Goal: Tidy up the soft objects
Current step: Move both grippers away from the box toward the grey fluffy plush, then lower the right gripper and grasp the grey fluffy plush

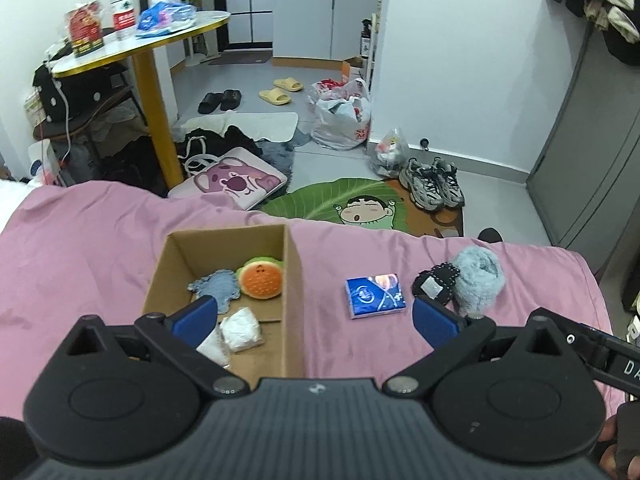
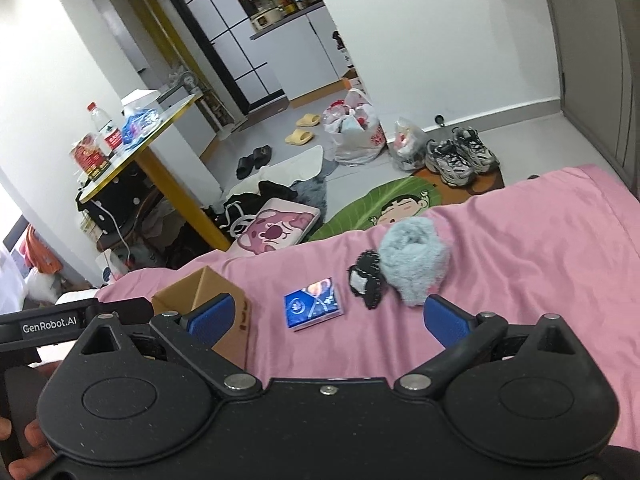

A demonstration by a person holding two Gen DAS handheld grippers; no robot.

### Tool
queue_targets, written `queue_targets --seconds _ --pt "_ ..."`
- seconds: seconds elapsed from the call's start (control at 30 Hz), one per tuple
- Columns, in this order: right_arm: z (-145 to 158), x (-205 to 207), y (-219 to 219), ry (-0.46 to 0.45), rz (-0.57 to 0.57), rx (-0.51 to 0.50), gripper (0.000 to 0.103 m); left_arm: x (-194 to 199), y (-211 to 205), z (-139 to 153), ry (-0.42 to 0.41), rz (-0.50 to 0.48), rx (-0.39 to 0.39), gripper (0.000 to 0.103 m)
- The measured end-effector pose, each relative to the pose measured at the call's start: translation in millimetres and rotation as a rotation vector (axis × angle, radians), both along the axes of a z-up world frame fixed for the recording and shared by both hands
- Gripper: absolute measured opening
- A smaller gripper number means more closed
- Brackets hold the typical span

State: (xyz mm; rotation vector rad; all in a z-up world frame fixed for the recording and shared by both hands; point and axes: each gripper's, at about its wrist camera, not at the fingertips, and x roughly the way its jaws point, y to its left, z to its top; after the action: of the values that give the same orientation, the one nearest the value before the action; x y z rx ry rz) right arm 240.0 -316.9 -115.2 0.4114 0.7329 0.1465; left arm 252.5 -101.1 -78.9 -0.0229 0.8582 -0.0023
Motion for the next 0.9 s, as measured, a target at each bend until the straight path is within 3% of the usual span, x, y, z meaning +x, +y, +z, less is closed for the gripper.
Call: queue_targets --seconds 0.27,0.33,0.5,0.73,0.9 --pt "-12.5 7.6 -19.8 0.033 -0.027 0.014 0.090 12.7 -22.4 -11.1 0.020 -0.027 0.000 0.101" --pt "-15.3 10.1 -24.1 0.040 -0.046 0.006 0.081 15.8 -26.6 -14.2 0.022 -0.035 -0.004 0.101" --pt "-24.2 19.2 -33.8 0.065 -0.065 0.024 0.069 23.5 -36.0 -18.3 0.002 -0.040 -0.007 0.100" --pt "-34.2 36.4 -48.7 0.111 -0.087 0.099 0.052 41.4 -47.5 -31.9 0.032 -0.036 -0.036 0.081" --pt "-39.8 53.6 -58.3 0.123 -0.089 0.124 0.043 56.9 -58.5 -46.7 0.093 -0.027 -0.107 0.067"
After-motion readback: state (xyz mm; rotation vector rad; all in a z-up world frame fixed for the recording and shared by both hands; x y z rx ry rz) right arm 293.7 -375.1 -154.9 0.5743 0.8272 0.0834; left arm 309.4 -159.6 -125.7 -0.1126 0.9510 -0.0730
